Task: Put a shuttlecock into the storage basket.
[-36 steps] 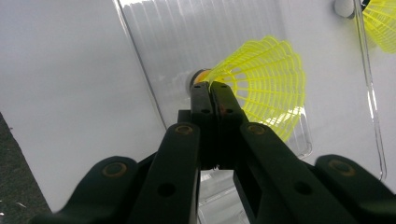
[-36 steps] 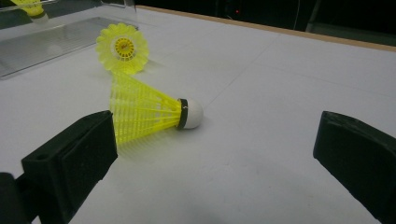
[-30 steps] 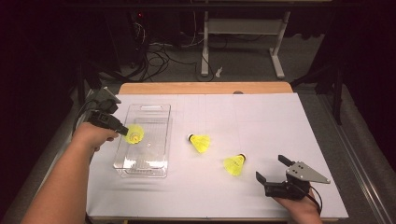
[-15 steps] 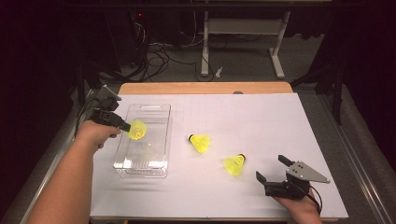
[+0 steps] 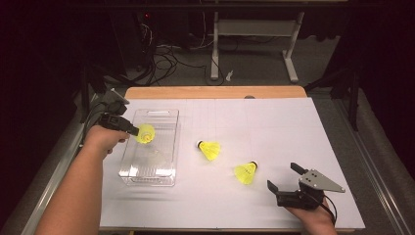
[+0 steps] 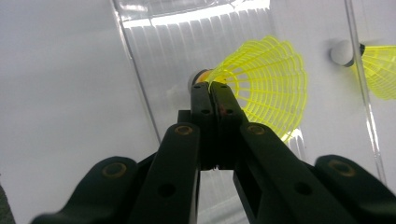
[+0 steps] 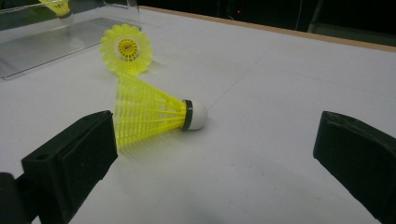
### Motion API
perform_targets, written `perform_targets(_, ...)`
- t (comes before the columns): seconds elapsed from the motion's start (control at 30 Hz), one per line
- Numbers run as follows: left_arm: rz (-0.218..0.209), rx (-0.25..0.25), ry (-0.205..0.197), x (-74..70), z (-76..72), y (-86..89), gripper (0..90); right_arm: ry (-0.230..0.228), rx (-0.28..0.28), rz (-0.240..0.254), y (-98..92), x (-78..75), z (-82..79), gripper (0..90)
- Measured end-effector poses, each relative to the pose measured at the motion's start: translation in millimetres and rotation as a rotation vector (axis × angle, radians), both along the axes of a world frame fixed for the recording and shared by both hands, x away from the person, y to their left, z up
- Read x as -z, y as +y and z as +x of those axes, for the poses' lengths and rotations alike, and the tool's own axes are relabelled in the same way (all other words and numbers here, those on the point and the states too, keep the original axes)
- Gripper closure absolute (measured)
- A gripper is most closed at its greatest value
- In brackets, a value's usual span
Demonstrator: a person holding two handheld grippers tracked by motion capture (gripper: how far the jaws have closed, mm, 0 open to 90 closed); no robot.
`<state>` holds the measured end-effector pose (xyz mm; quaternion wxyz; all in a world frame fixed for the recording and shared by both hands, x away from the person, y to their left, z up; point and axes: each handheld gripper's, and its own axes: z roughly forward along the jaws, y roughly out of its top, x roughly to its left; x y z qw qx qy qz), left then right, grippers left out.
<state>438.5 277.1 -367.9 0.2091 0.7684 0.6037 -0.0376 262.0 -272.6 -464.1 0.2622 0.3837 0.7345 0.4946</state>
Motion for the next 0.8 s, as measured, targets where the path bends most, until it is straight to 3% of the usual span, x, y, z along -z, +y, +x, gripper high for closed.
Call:
perform_targets(0.17,0.015,-0.006,0.0,3.5,0.8,1.0,89.3,-0.007,0.003,0.001,-0.4,-1.3,-1.3,0.3)
perform_targets(0.57,-0.005,-0.018,-0.015,4.4,5.1,3.2,89.3,-0.007,0.005,-0.004,-0.5,-0.9,-1.0,0.2)
perform_targets(0.8,0.023,-0.027,-0.017,6.6,6.1,4.1,89.3,-0.005,0.005,-0.005,0.1,-0.5,-0.6,0.2)
